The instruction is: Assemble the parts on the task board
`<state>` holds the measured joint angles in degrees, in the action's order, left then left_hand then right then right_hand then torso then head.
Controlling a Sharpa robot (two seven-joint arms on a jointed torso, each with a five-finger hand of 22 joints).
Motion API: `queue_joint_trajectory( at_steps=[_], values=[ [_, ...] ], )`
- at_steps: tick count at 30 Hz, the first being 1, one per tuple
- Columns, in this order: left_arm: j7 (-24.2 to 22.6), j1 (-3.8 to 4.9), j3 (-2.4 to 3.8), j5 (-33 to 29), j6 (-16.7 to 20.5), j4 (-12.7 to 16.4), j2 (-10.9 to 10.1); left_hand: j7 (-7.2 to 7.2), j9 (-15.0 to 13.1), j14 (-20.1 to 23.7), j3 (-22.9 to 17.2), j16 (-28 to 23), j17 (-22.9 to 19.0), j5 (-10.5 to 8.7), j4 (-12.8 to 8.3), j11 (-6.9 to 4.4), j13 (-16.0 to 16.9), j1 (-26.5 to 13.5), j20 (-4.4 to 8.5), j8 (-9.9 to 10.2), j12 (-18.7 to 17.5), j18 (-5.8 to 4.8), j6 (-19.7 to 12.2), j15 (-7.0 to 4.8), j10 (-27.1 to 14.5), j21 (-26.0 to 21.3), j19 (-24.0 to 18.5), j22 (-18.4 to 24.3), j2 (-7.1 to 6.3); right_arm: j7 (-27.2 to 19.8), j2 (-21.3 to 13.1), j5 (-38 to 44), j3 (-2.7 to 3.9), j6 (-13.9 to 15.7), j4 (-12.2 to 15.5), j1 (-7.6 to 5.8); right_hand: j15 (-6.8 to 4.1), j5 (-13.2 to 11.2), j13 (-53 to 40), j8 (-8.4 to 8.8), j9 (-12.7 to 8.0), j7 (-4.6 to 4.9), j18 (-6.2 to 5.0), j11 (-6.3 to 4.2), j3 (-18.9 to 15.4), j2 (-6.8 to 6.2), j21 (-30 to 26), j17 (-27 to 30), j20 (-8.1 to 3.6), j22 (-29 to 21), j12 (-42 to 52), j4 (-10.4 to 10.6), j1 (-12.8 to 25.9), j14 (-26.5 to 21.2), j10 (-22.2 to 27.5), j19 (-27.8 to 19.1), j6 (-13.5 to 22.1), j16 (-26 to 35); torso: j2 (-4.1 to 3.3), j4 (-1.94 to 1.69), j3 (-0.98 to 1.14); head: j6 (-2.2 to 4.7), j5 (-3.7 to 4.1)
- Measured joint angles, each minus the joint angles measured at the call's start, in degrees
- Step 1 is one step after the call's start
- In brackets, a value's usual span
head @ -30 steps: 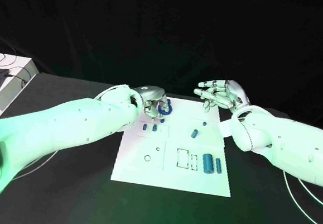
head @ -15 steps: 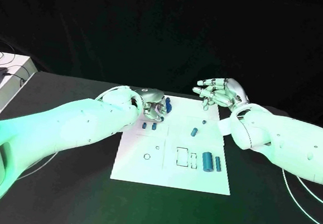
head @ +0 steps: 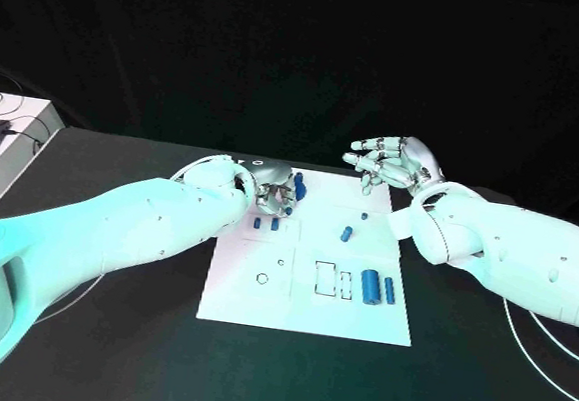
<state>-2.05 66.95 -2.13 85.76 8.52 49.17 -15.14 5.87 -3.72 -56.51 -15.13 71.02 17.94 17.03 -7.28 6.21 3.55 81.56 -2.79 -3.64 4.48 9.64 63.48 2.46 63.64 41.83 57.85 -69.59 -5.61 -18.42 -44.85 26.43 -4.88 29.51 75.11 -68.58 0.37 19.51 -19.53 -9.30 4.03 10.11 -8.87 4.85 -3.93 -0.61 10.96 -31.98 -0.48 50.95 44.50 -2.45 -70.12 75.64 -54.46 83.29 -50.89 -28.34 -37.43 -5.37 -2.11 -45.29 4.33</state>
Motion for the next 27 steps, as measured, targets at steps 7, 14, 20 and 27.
queue_joint_trajectory(
  at_steps=[7,14,20,27],
  values=[
    [-0.1,-0.03,0.00,0.0,0.0,-0.3,0.2,-0.01,0.0,0.0,-0.8,0.4,-0.1,0.00,0.0,-0.06,0.0,-0.2,0.21,0.0,0.0,-0.01,0.0,0.00,0.5,0.2,0.2,-0.5,0.23,0.0,0.1,0.0,0.00,0.0,0.0,-0.03,0.00,0.0,0.0,0.00,0.0,-0.01,0.05,0.00,0.0,0.00,0.0,0.0,0.00,0.0,0.0,0.0,0.0,0.0,0.0,0.0,0.0,0.0,0.05,-0.04,0.02,-0.05,0.10],
    [-0.1,-0.04,0.00,0.0,-0.1,-0.7,0.5,-0.02,0.0,-0.2,-1.0,0.6,-0.1,0.00,-0.1,-0.27,0.0,-0.2,0.21,0.0,0.0,-0.02,0.0,-0.21,0.7,0.2,0.2,-0.8,0.23,0.0,0.1,0.0,0.01,0.0,0.1,-0.04,0.00,0.0,0.0,0.00,0.0,-0.02,0.09,0.01,0.0,0.00,0.0,0.0,0.00,0.0,0.0,0.0,0.0,0.0,0.0,0.0,0.0,0.0,0.07,-0.08,-0.01,-0.12,0.18],
    [-0.1,-0.07,-0.04,-0.1,-0.4,-1.0,0.8,0.18,0.0,-0.2,-1.1,1.1,-0.1,0.00,0.0,-0.23,0.0,-0.5,0.21,0.0,-0.2,-0.02,0.2,-0.21,1.1,0.5,0.2,-1.1,0.46,0.0,0.1,0.0,0.01,0.0,0.1,-0.04,0.00,0.0,0.0,0.00,0.0,-0.08,0.16,0.02,0.0,0.00,0.0,-0.1,0.00,0.0,0.0,0.0,0.0,0.0,0.0,0.0,-0.1,0.0,0.05,-0.07,-0.01,-0.20,0.23],
    [-0.1,-0.12,-0.06,-0.2,-0.6,-1.2,1.1,0.38,0.0,-0.3,-1.4,1.4,0.0,0.00,0.0,-0.27,0.0,-0.5,0.00,0.0,-0.2,-0.04,0.0,-0.33,1.5,0.5,0.4,-1.5,0.46,0.0,0.2,0.0,0.01,0.0,0.1,-0.06,0.00,0.0,0.0,0.00,0.0,-0.10,0.47,0.03,0.0,0.00,0.0,0.0,0.00,0.0,0.0,0.0,0.0,0.0,0.0,0.0,-0.1,0.0,0.04,-0.06,-0.01,-0.26,0.36]
  ],
)
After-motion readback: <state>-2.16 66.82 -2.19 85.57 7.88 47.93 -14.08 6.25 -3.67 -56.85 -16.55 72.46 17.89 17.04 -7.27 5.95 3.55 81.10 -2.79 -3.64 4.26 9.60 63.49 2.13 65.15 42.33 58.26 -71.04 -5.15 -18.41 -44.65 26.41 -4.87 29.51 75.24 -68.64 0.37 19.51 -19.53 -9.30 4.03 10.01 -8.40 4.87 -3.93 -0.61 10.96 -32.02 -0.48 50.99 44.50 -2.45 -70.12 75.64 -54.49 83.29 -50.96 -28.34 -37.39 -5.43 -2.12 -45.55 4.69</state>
